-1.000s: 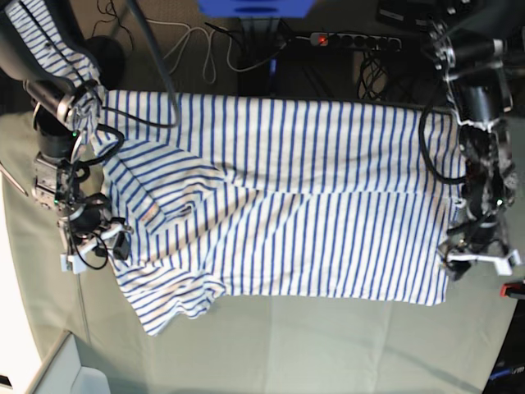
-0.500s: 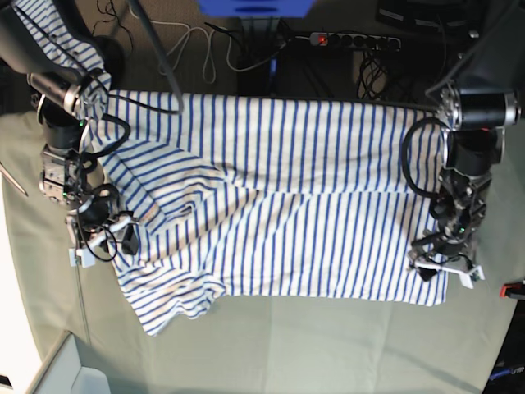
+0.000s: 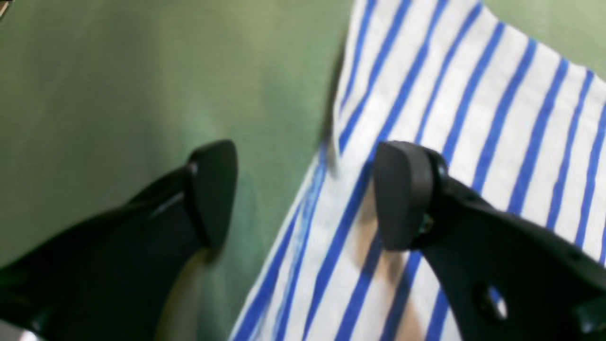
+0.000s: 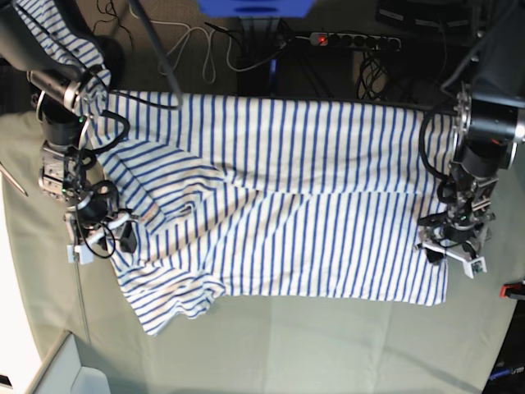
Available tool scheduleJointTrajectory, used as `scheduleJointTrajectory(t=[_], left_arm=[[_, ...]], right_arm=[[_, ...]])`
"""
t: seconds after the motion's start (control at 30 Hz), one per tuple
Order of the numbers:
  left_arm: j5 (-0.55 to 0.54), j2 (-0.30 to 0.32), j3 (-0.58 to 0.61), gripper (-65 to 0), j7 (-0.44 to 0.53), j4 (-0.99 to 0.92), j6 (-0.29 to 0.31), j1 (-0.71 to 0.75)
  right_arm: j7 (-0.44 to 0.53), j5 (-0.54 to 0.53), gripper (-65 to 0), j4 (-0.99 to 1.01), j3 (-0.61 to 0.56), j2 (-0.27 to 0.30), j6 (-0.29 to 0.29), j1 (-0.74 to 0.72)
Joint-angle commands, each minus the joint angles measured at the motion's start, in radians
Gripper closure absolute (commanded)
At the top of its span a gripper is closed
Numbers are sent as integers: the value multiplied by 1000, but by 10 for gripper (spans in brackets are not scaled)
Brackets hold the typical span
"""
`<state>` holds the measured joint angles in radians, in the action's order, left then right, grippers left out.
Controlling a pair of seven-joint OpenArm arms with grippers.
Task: Layout the t-shirt on the table in an organized manner, then fold the t-shirt properly
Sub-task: 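Grasp the shirt's middle with both grippers and fold it over the edge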
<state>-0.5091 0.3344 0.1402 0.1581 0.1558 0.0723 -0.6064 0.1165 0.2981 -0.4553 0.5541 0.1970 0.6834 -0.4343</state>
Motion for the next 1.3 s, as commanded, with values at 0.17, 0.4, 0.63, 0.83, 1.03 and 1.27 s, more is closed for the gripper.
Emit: scheduleJointTrajectory(t=[0.17, 0.4, 0.63, 0.83, 1.03, 1.27], left_arm=[[0, -1, 2, -438, 21, 14, 7, -22], [0, 1, 2, -434, 21, 14, 10, 32], [-1, 2, 2, -418, 24, 14, 10, 58], [-7, 1, -1, -64, 27, 21, 10, 62], [-10, 2, -4, 0, 27, 93, 10, 58], [-12, 30, -6, 0, 22, 322, 2, 173]], right_arm=[[-38, 13, -302, -3, -1, 6, 3, 12], [-39, 13, -299, -3, -1, 3, 8, 30], [-39, 13, -206, -3, -1, 5, 8, 33], [-41, 13, -86, -3, -2, 8, 8, 35], [-39, 13, 0, -7, 2, 8, 9, 35], [-31, 6, 0, -208, 5, -15, 12, 139]])
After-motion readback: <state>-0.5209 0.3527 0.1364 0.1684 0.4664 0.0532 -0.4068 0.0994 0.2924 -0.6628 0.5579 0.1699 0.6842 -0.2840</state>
